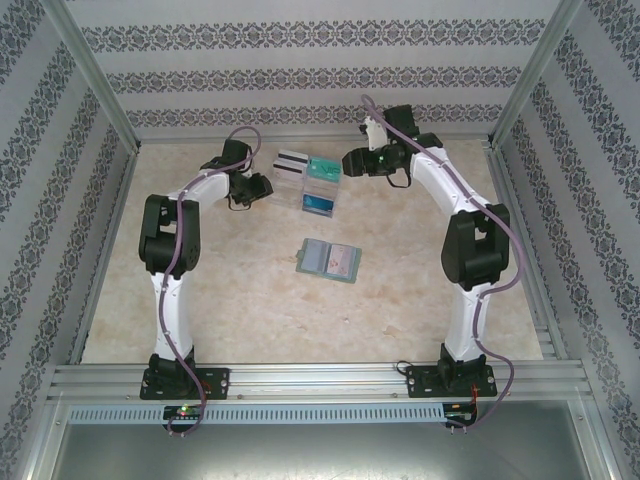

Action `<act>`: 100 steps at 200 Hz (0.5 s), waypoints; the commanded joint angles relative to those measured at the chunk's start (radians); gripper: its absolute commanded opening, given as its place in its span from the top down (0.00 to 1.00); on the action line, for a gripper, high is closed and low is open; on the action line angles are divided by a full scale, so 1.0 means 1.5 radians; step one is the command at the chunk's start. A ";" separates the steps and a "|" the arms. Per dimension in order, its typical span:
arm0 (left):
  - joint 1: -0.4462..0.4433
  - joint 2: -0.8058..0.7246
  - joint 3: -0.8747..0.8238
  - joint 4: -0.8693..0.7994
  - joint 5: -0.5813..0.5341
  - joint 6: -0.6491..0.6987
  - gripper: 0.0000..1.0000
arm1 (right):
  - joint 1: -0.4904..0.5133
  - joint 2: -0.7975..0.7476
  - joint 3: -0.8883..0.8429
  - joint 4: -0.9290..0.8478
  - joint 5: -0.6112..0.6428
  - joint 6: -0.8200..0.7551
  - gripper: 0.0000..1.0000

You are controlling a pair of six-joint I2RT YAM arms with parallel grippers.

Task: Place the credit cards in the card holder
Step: Rotate the storage box at the top-center of the table.

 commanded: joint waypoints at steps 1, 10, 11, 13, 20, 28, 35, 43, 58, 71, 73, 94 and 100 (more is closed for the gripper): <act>-0.008 -0.008 -0.044 -0.070 -0.020 0.026 0.60 | 0.009 0.032 0.039 -0.032 0.010 -0.041 0.36; -0.008 -0.017 -0.054 -0.070 -0.025 0.030 0.61 | 0.011 0.047 0.059 -0.040 0.017 -0.051 0.36; -0.008 -0.018 -0.054 -0.070 -0.025 0.030 0.61 | 0.011 0.049 0.062 -0.042 0.017 -0.052 0.36; -0.007 -0.020 -0.057 -0.070 -0.026 0.030 0.61 | 0.010 0.054 0.068 -0.045 0.018 -0.053 0.35; -0.007 -0.026 -0.066 -0.070 -0.027 0.032 0.61 | 0.011 0.070 0.090 -0.055 0.019 -0.066 0.35; -0.008 -0.034 -0.075 -0.068 -0.029 0.034 0.61 | 0.013 0.091 0.123 -0.070 0.023 -0.081 0.35; -0.008 -0.040 -0.084 -0.066 -0.029 0.035 0.61 | 0.017 0.111 0.155 -0.088 0.027 -0.096 0.35; -0.008 -0.046 -0.094 -0.066 -0.032 0.037 0.61 | 0.023 0.134 0.193 -0.108 0.032 -0.119 0.35; -0.007 -0.057 -0.106 -0.069 -0.035 0.041 0.61 | 0.039 0.176 0.258 -0.143 0.044 -0.160 0.34; -0.008 -0.070 -0.122 -0.067 -0.038 0.044 0.62 | 0.055 0.208 0.313 -0.169 0.054 -0.191 0.32; -0.007 -0.072 -0.123 -0.067 -0.039 0.045 0.62 | 0.058 0.213 0.320 -0.172 0.056 -0.195 0.32; -0.008 -0.092 -0.147 -0.061 -0.043 0.046 0.62 | 0.081 0.250 0.370 -0.187 0.078 -0.229 0.32; -0.008 -0.096 -0.152 -0.062 -0.043 0.046 0.63 | 0.087 0.259 0.381 -0.187 0.084 -0.237 0.31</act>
